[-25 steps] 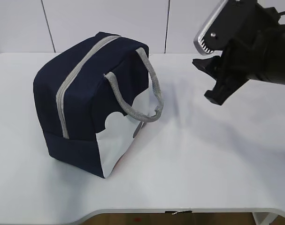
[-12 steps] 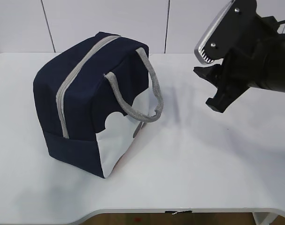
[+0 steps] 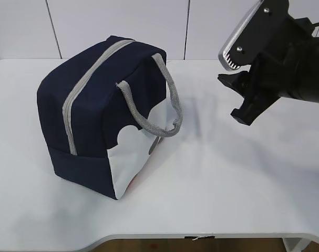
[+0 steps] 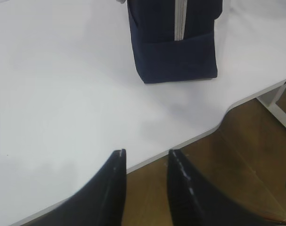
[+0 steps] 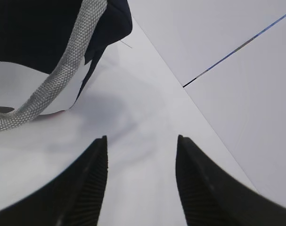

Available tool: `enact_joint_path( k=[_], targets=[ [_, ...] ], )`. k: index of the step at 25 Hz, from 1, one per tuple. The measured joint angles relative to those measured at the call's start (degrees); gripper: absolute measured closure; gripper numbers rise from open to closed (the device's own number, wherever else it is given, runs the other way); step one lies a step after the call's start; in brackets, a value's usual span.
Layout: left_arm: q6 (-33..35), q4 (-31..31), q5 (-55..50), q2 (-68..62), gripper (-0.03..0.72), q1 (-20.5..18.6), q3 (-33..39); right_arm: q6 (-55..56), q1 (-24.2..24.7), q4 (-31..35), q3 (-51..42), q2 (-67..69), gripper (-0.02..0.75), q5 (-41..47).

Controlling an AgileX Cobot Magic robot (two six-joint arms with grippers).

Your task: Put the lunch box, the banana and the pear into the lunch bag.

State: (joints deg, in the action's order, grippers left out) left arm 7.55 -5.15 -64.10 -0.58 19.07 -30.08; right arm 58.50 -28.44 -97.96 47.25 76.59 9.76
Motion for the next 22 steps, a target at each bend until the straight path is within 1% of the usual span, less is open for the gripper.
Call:
enact_joint_path(
  k=[7, 9, 11, 16, 19, 22],
  targets=[
    [0.0, 0.0, 0.0, 0.0, 0.461, 0.0, 0.0, 0.0, 0.0, 0.0, 0.0, 0.0, 0.352, 0.0],
    [0.0, 0.0, 0.0, 0.0, 0.461, -1.3, 0.0, 0.0, 0.0, 0.0, -0.3, 0.0, 0.352, 0.0],
    [0.0, 0.0, 0.0, 0.0, 0.461, -4.2, 0.0, 0.0, 0.0, 0.0, -0.3, 0.0, 0.352, 0.0],
    [0.0, 0.0, 0.0, 0.0, 0.461, -14.1, 0.0, 0.0, 0.0, 0.9, -0.3, 0.0, 0.352, 0.0],
    [0.0, 0.0, 0.0, 0.0, 0.461, -17.5, 0.0, 0.0, 0.0, 1.1, -0.3, 0.0, 0.352, 0.0],
    [0.0, 0.0, 0.0, 0.0, 0.462, -18.4, 0.0, 0.0, 0.0, 1.1, -0.3, 0.0, 0.352, 0.0]
  ],
)
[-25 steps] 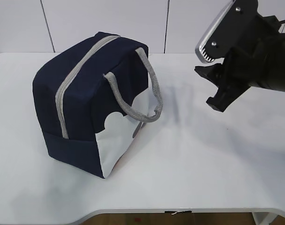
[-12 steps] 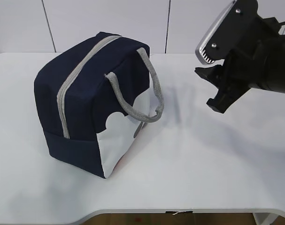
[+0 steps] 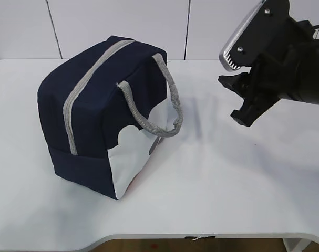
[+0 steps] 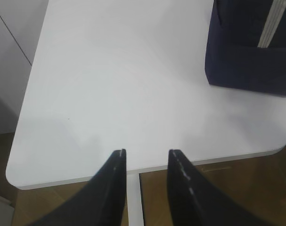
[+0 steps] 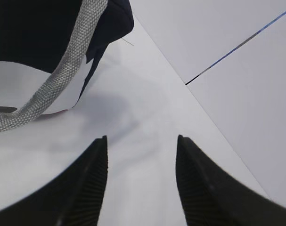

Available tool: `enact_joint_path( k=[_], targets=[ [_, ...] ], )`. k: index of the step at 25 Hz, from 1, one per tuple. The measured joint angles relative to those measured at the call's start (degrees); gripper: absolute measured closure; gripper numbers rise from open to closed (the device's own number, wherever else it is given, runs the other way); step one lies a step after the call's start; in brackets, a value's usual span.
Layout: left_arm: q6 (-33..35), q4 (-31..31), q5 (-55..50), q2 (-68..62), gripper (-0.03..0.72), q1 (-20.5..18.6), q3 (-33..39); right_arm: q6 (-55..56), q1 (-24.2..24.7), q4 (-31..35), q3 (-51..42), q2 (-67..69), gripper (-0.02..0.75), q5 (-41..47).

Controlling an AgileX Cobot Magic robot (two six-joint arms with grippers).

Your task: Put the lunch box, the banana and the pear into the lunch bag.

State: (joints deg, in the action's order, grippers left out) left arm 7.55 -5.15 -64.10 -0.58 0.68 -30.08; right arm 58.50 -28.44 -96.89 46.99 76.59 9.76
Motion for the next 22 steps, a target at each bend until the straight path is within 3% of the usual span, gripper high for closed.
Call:
enact_joint_path(
  k=[22],
  targets=[
    [0.0, 0.0, 0.0, 0.0, 0.462, 0.0, 0.0, 0.0, 0.0, 1.0, -0.3, 0.0, 0.353, -2.0]
  ],
)
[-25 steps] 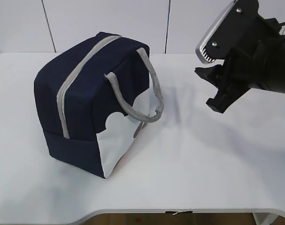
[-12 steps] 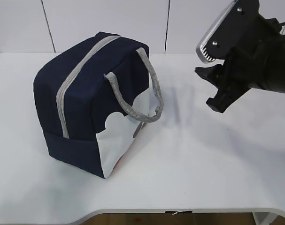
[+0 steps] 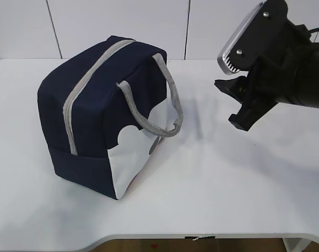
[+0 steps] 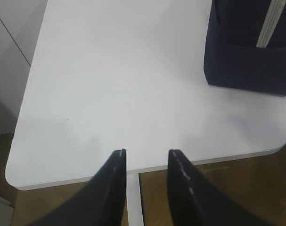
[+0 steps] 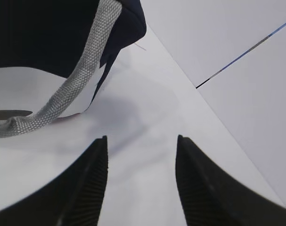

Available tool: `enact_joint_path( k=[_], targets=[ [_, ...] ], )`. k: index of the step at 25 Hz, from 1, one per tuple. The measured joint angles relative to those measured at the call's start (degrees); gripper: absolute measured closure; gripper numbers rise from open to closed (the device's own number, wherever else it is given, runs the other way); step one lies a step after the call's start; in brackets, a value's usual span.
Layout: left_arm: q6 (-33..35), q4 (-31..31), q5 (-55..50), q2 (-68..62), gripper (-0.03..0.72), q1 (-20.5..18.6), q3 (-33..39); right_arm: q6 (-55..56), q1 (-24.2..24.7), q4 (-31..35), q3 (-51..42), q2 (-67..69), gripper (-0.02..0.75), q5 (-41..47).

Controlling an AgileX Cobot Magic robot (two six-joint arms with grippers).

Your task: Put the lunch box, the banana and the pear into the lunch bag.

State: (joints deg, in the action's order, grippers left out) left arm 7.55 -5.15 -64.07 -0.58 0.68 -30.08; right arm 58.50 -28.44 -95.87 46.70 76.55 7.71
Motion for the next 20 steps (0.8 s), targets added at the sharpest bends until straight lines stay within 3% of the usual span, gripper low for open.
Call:
enact_joint_path(
  k=[7, 20],
  targets=[
    [0.0, 0.0, 0.0, 0.0, 0.462, 0.0, 0.0, -3.3, 0.0, 7.5, -0.5, 0.0, 0.355, -3.3],
    [0.0, 0.0, 0.0, 0.0, 0.462, 0.0, 0.0, -32.8, 0.0, 44.1, -0.5, -2.3, 0.356, -3.9]
  ],
)
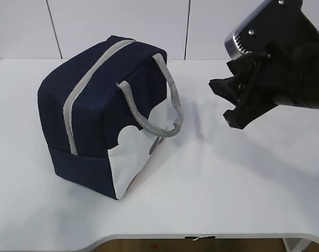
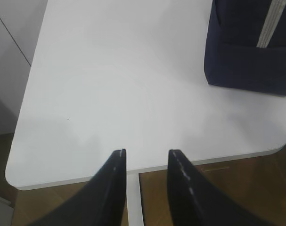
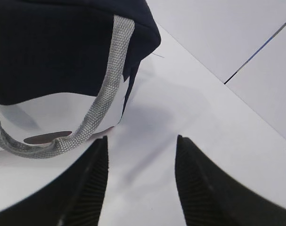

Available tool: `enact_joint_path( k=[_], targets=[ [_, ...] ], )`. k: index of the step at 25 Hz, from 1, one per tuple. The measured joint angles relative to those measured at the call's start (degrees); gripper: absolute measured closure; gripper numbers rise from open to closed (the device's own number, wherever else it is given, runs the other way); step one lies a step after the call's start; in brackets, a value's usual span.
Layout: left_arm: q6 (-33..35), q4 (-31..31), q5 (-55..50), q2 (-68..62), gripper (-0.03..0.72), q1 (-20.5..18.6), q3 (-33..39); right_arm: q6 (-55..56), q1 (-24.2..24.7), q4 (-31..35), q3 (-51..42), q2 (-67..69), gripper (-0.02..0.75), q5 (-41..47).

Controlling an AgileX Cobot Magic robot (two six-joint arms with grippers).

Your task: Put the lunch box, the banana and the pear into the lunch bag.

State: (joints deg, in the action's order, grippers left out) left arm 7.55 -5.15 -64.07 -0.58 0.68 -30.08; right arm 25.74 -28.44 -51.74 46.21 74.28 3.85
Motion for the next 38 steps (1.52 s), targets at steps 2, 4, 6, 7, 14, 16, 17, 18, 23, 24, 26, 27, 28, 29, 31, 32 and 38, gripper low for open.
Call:
enact_joint_path(
  k=[2, 4, 6, 7, 14, 16, 17, 18, 23, 24, 26, 27, 28, 29, 31, 32, 38],
  targets=[
    [0.0, 0.0, 0.0, 0.0, 0.462, 0.0, 0.0, -4.6, 0.0, 5.6, 0.0, -0.7, 0.359, 0.4],
    [0.0, 0.0, 0.0, 0.0, 0.462, 0.0, 0.0, -9.5, 0.0, 11.1, 0.0, -1.2, 0.359, 1.1],
    [0.0, 0.0, 0.0, 0.0, 0.462, 0.0, 0.0, -14.8, 0.0, 16.4, 0.0, -1.8, 0.359, 2.0],
    [0.0, 0.0, 0.0, 0.0, 0.462, 0.0, 0.0, -17.0, 0.0, 18.9, 0.0, -2.2, 0.359, 2.7],
    [0.0, 0.0, 0.0, 0.0, 0.462, 0.0, 0.0, -28.4, 0.0, 34.0, -0.1, -5.3, 0.359, 5.5],
    [0.0, 0.0, 0.0, 0.0, 0.462, 0.0, 0.0, -31.0, 0.0, 37.2, -0.1, -6.5, 0.359, 5.9],
    [0.0, 0.0, 0.0, 0.0, 0.462, 0.0, 0.0, -31.8, 0.0, 38.5, -0.1, -7.3, 0.359, 6.4],
    [0.0, 0.0, 0.0, 0.0, 0.462, 0.0, 0.0, -32.1, 0.0, 39.1, -0.1, -7.9, 0.359, 7.0],
    [0.0, 0.0, 0.0, 0.0, 0.462, 0.0, 0.0, -32.7, 0.0, 41.4, -0.1, -11.7, 0.359, 12.0],
    [0.0, 0.0, 0.0, 0.0, 0.462, 0.0, 0.0, -32.8, 0.0, 42.4, -0.1, -12.8, 0.359, 12.6],
    [0.0, 0.0, 0.0, 0.0, 0.462, 0.0, 0.0, -33.0, 0.0, 44.5, -0.4, -15.0, 0.359, 13.4],
    [0.0, 0.0, 0.0, 0.0, 0.462, 0.0, 0.0, -33.5, 0.0, 45.9, -0.5, -16.4, 0.360, 13.7],
    [0.0, 0.0, 0.0, 0.0, 0.462, 0.0, 0.0, -34.3, 0.0, 47.2, -0.7, -17.5, 0.359, 14.1],
    [0.0, 0.0, 0.0, 0.0, 0.462, 0.0, 0.0, -35.8, 0.0, 48.7, -1.0, -18.9, 0.359, 15.1],
    [0.0, 0.0, 0.0, 0.0, 0.462, 0.0, 0.0, -39.8, 0.0, 52.4, -1.3, -21.8, 0.359, 17.8],
    [0.0, 0.0, 0.0, 0.0, 0.462, 0.0, 0.0, -41.7, 0.0, 54.2, -1.4, -23.0, 0.359, 19.9],
    [0.0, 0.0, 0.0, 0.0, 0.462, 0.0, 0.0, -46.7, 0.0, 61.0, -1.5, -31.3, 0.359, 30.7]
  ],
)
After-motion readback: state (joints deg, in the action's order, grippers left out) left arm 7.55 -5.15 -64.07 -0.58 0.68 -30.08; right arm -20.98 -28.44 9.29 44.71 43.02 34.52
